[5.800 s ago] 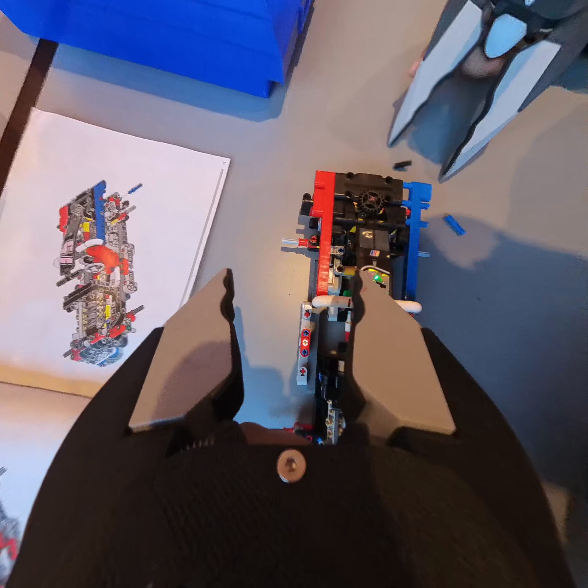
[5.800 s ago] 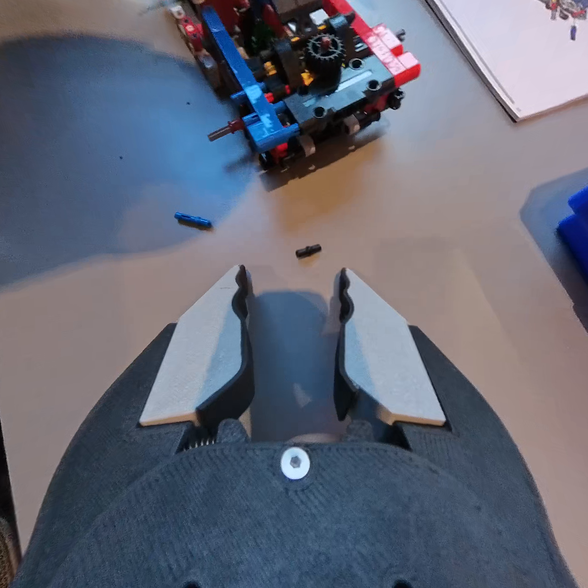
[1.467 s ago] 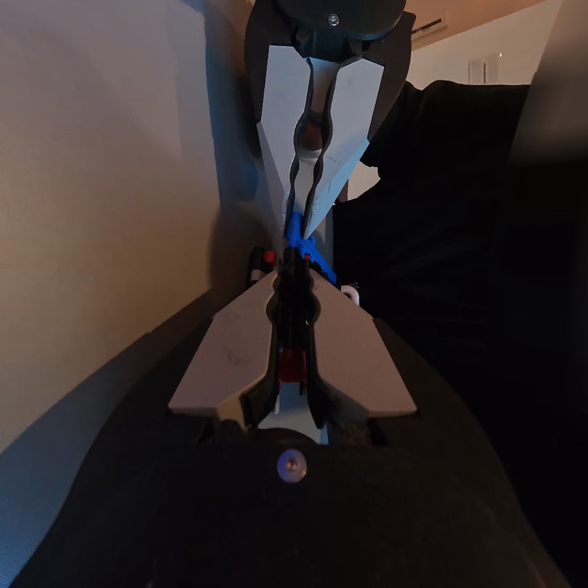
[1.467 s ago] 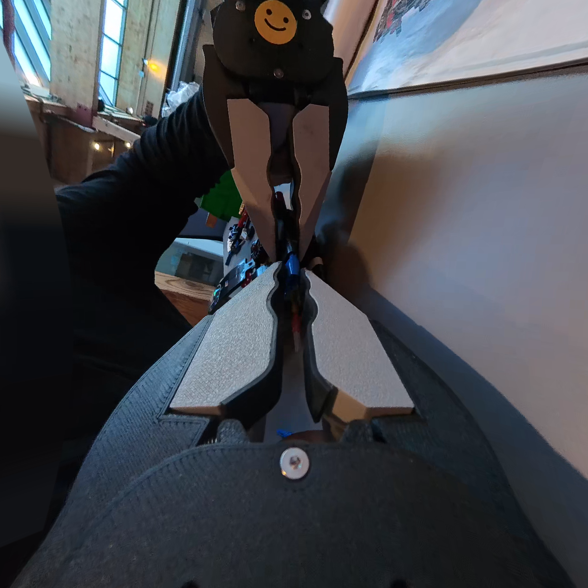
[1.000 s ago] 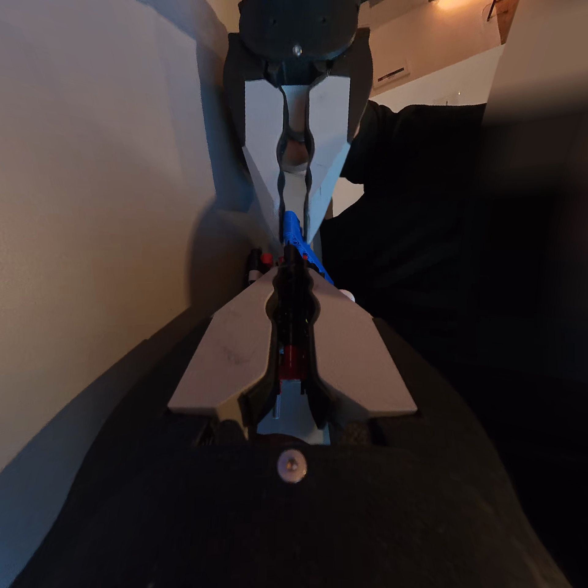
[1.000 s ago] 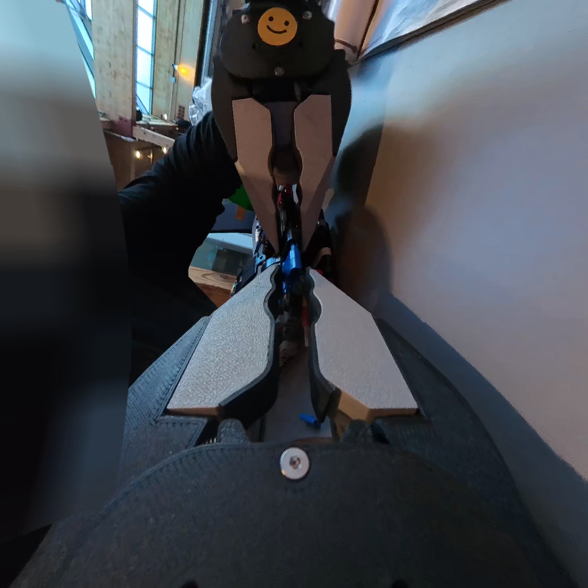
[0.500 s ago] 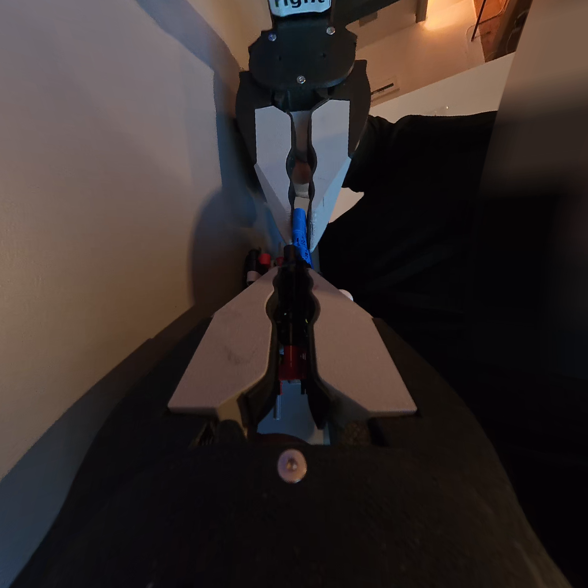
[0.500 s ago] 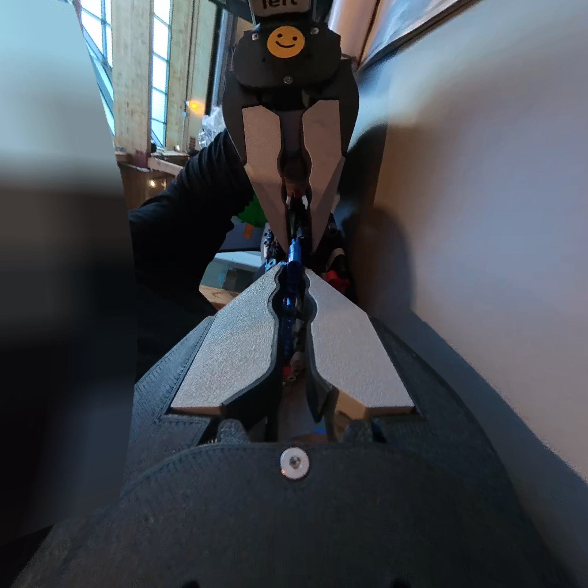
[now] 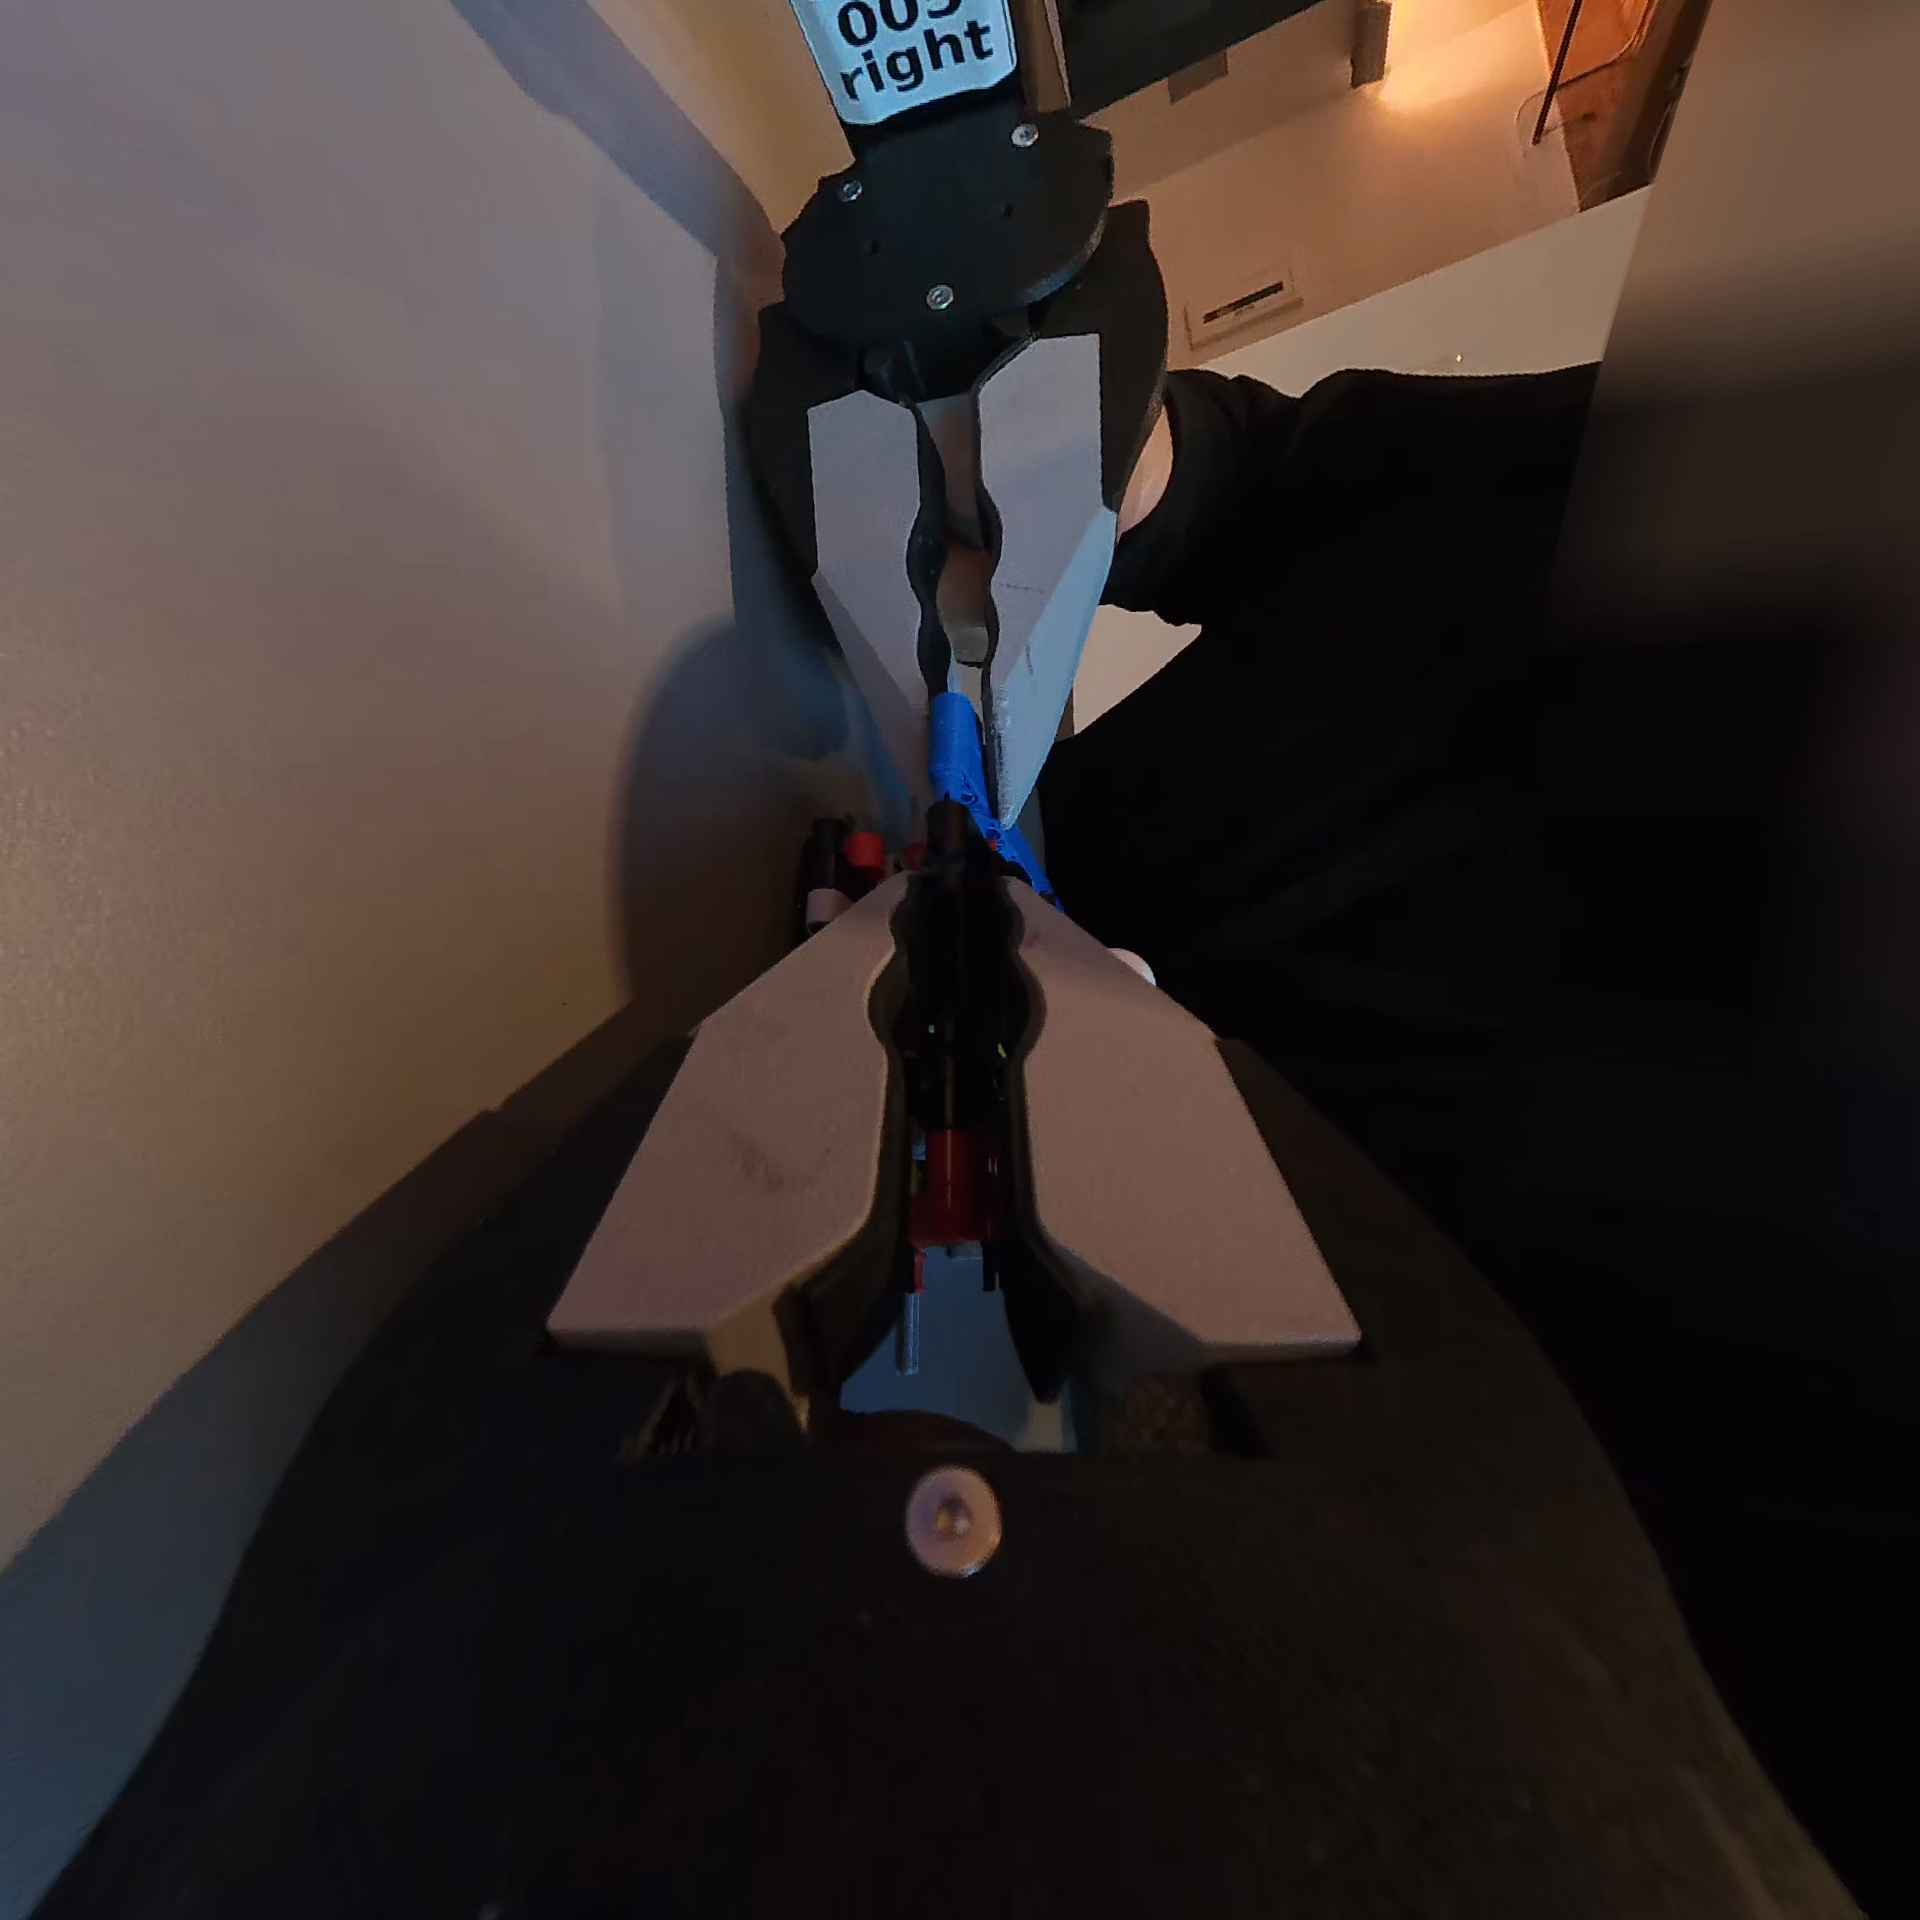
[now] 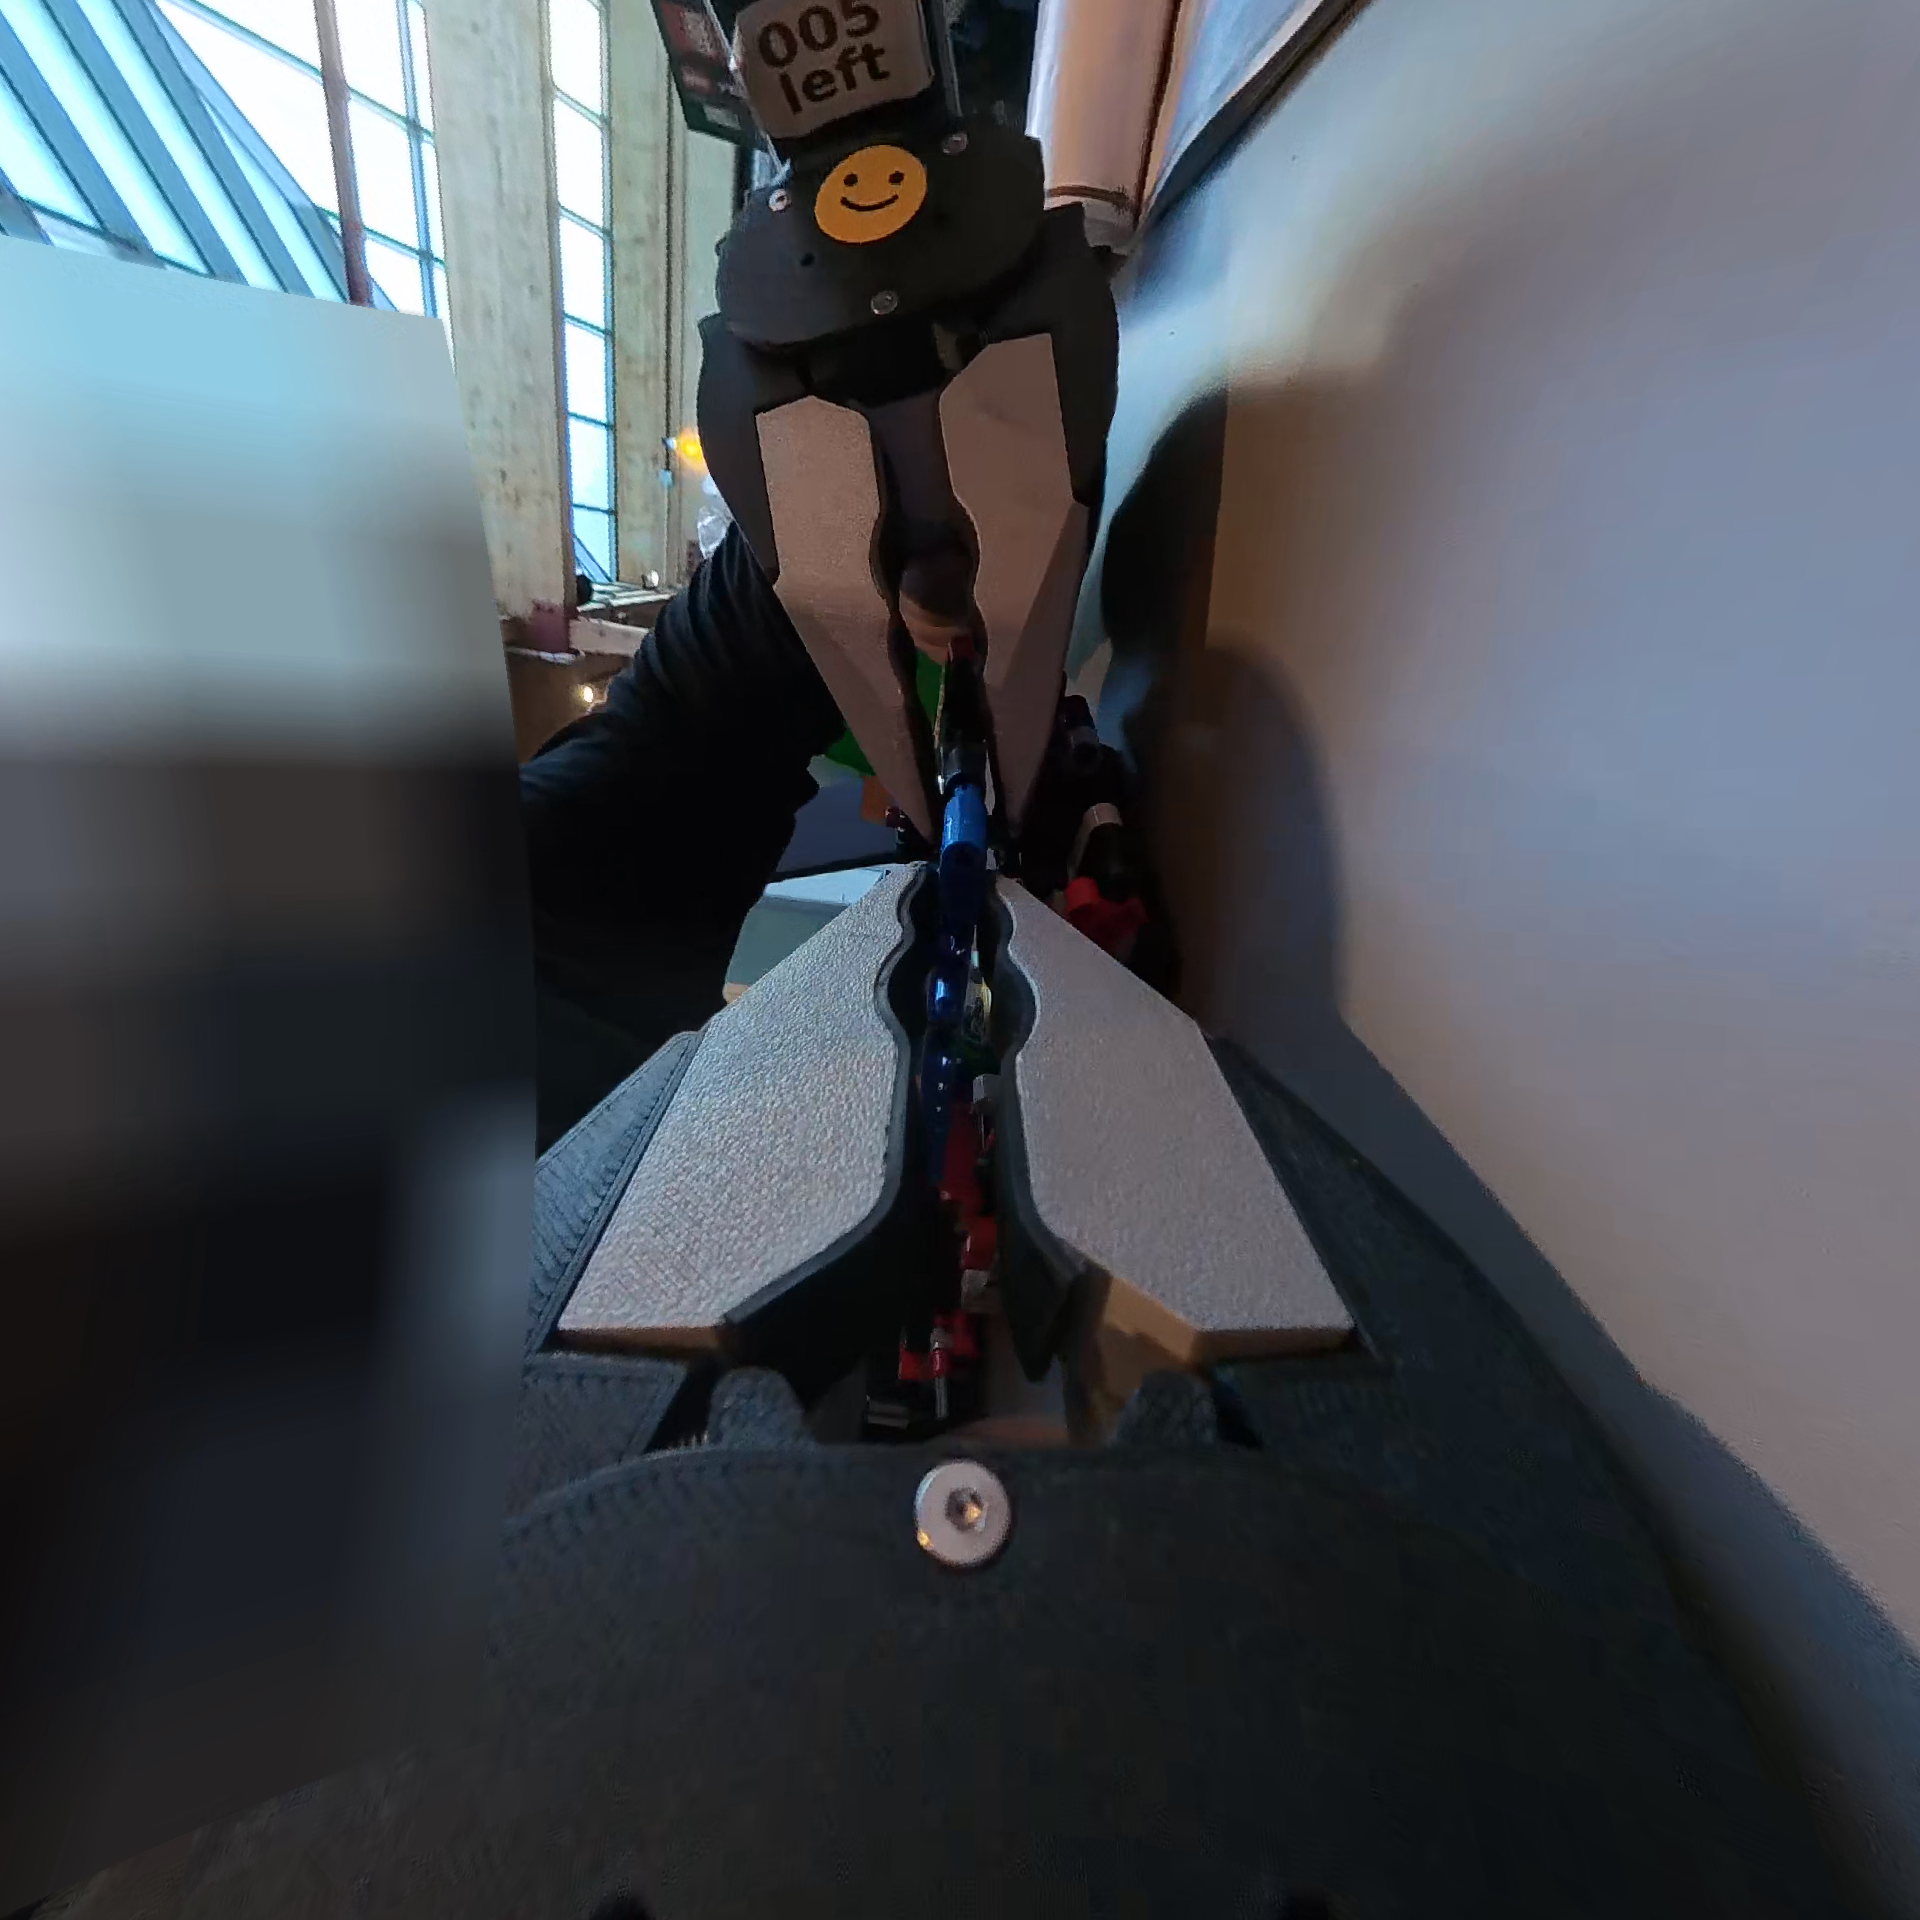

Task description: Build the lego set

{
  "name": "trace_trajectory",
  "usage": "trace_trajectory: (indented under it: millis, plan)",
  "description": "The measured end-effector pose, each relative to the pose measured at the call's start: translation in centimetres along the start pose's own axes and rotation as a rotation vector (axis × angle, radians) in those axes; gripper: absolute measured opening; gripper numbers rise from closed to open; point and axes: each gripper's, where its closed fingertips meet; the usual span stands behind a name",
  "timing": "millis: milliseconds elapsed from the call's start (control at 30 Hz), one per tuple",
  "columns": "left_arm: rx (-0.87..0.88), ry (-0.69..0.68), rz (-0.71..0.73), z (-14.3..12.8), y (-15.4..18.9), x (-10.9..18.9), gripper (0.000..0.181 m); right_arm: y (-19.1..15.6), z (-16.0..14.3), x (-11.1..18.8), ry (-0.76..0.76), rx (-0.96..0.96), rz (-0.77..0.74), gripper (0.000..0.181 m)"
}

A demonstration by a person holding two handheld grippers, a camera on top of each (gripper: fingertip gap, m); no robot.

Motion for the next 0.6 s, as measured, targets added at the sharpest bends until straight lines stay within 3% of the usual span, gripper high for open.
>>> trace_trajectory:
  millis: [600]
  plan:
    - [-0.001,0.02,-0.005,-0.09,0.14,-0.36,0.007,0.17,-0.57,-0.38,-0.062,-0.019,-0.003,0.005]
Point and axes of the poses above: each gripper's, where its closed fingertips meet, x back along the fingers, z out of its top, y = z × x across the jaws, and after that the axes turned 3 degrees about -y, right-handed
